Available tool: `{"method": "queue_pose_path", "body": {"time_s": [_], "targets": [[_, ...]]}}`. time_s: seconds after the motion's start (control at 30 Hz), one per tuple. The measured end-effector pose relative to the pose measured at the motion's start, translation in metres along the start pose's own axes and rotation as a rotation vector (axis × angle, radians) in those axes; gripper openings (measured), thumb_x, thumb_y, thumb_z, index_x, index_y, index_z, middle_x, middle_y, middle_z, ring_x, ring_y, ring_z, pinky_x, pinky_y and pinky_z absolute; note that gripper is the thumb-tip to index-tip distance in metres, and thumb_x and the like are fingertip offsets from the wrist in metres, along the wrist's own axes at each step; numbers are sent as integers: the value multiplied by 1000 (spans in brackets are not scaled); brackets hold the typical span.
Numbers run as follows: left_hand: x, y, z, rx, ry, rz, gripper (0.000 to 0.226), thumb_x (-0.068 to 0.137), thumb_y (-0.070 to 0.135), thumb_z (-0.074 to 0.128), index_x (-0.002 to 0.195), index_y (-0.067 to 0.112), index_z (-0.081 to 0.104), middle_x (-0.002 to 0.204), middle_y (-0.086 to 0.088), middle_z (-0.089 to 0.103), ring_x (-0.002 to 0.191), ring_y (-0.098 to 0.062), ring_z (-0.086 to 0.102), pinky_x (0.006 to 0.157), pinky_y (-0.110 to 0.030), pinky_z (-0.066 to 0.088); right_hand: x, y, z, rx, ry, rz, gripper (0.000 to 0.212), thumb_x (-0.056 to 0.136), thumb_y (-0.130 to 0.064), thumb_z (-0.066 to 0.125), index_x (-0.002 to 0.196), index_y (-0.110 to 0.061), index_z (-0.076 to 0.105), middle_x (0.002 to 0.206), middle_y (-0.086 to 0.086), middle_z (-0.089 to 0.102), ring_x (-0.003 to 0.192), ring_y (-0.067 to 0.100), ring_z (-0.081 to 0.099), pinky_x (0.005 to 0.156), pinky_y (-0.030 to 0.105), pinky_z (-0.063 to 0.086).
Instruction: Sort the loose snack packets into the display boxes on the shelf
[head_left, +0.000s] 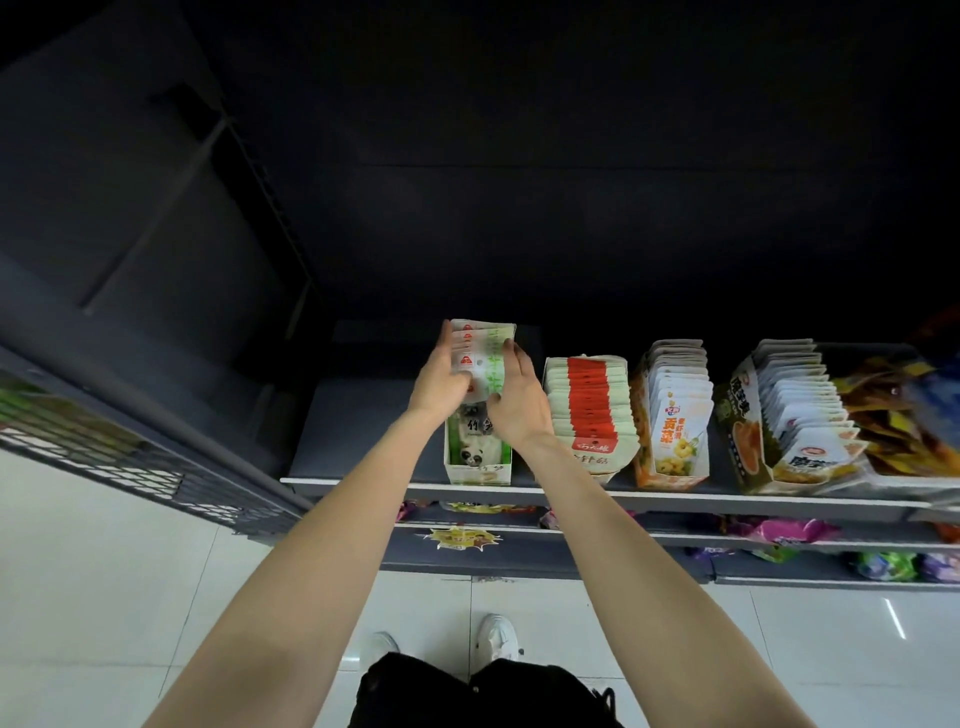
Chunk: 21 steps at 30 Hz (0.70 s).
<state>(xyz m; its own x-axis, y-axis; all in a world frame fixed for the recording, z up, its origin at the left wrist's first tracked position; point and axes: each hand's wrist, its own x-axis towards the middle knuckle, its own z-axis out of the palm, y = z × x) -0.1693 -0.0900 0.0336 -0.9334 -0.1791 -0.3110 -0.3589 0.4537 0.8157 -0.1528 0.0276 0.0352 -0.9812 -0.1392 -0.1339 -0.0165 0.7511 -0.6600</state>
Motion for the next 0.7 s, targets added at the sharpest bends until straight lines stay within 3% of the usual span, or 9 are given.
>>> {"method": "queue_pose_path", "body": {"time_s": [0.17, 0.3, 0.43, 0.5, 0.57, 0.7], "targets": [[10, -4, 7, 169, 68, 111, 80, 87, 3, 51, 152, 20, 7, 140, -4, 47, 124, -23, 49, 91, -26, 44, 2, 6, 3, -24, 24, -7, 73, 89, 2, 52, 151, -11, 14, 154, 4, 17, 131, 29, 36, 110, 35, 32], [21, -15, 8, 224, 62, 108, 83, 83, 7, 52, 150, 30, 8, 142, -3, 44, 128, -25, 44, 99, -45, 45, 1, 4, 1, -24, 3, -3, 76, 89, 1, 52, 151, -11, 11, 154, 5, 15, 132, 32, 33, 106, 35, 33], [16, -14, 8, 181, 95, 115, 76, 85, 17, 54, 149, 26, 14, 144, -4, 42, 132, -28, 40, 101, -47, 43, -7, 0, -8, 17, 26, -52, 74, 88, -3, 56, 150, -9, 15, 151, 12, 21, 134, 32, 32, 106, 38, 36], [3, -8, 7, 173, 150, 113, 77, 87, 8, 55, 150, 16, 12, 149, -9, 34, 136, -29, 31, 109, -45, 35, -16, -2, -19, 84, 123, -129, 63, 88, -4, 56, 145, -8, 29, 144, 12, 34, 130, 29, 38, 106, 38, 38], [-14, -1, 2, 112, 228, 115, 66, 90, 7, 53, 148, 14, 23, 148, -8, 36, 136, -25, 32, 110, -40, 32, -30, -6, -34, 129, 253, -207, 47, 91, -8, 56, 136, -9, 44, 133, 7, 49, 123, 22, 46, 103, 33, 40], [-55, -3, -5, -194, 414, 85, 32, 95, 19, 51, 126, 19, 52, 116, -1, 64, 109, -14, 54, 90, -24, 39, -77, 0, -55, 281, 522, -248, 19, 93, -19, 56, 111, -15, 61, 102, -6, 64, 100, 13, 57, 86, 31, 47]]}}
